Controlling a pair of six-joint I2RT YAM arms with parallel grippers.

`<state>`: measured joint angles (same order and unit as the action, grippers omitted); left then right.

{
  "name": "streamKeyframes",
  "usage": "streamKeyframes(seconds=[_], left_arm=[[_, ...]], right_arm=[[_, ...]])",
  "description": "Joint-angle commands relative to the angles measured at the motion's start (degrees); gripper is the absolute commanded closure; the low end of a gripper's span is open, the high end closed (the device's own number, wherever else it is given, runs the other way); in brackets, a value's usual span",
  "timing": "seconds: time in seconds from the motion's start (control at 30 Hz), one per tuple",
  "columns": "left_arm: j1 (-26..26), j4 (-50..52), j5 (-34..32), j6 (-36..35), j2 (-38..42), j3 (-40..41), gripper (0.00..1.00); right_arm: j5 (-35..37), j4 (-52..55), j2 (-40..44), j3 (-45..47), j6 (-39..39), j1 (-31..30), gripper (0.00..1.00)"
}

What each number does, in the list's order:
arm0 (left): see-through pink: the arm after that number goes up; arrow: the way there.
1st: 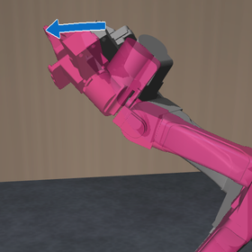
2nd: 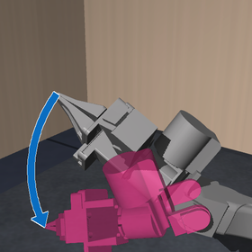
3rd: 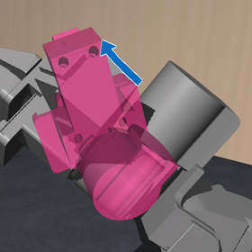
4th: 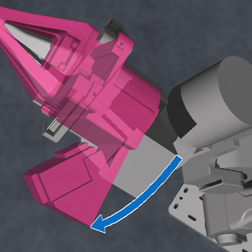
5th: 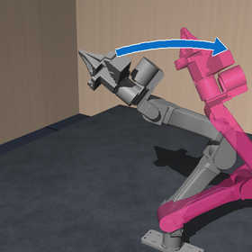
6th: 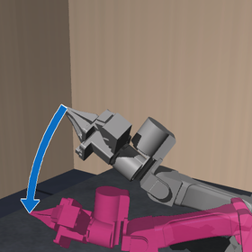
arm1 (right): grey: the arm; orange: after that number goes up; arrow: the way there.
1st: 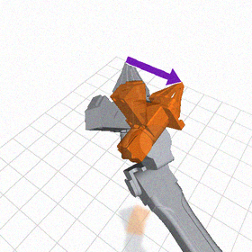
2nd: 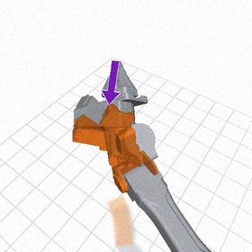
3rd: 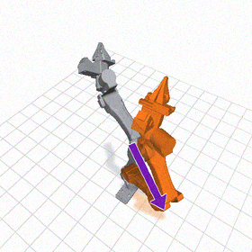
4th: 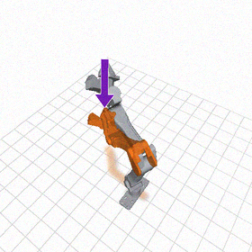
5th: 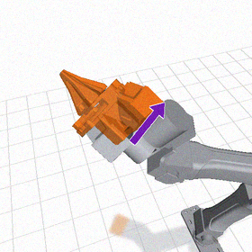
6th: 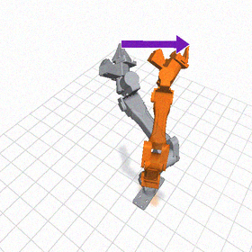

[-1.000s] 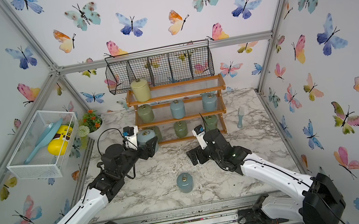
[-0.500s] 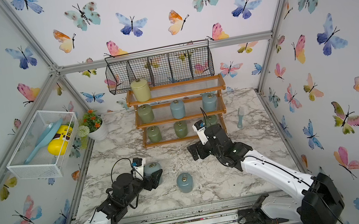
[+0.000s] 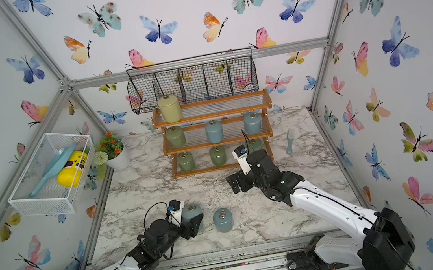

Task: Remove the tea canisters from the shelf
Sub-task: Place the tea canister at the center of the board.

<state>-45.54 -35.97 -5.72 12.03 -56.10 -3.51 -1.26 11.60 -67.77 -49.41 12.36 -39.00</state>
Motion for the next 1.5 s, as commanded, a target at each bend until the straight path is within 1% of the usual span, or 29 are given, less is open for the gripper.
streamKeyframes(seconds=[0.0,0.23,0.4,0.6,0.8,1.17,1.33,1.47], left_arm=[[-1.18,-8.74,-1.25,0.45,-1.32,-0.92,0.26],[-3.53,-10.84,-3.09,0.94,-4.64,-0.49,0.23],[-6.3,-11.61,-6.63,2.49,-6.61,0.59,0.19],[-9.01,-10.03,-10.98,4.52,-6.85,1.85,0.13],[-9.74,-6.34,-13.55,5.65,-4.43,2.79,0.07],[-11.41,-1.33,-14.62,5.82,1.02,3.47,0.03],[-12.68,5.05,-13.86,5.46,5.21,-0.15,0.0],[-12.91,11.28,-14.41,4.7,10.31,-3.64,0.02]], right_arm=[[-0.01,0.08,-0.8,0.61,-0.49,0.33,0.0],[-0.18,-0.59,-1.1,0.8,-0.49,0.38,0.0],[-0.15,-0.54,-0.75,1.23,-0.49,0.51,0.0],[0.03,-0.65,-0.45,1.77,-0.49,0.56,0.0],[0.04,-0.8,-0.49,1.95,-0.49,0.64,0.0],[-0.26,-0.86,-0.79,1.62,-0.32,0.86,0.0],[-0.19,0.35,-1.13,-0.38,-0.66,1.03,0.0],[-0.14,1.16,-2.22,-3.67,-1.75,1.12,0.0]])
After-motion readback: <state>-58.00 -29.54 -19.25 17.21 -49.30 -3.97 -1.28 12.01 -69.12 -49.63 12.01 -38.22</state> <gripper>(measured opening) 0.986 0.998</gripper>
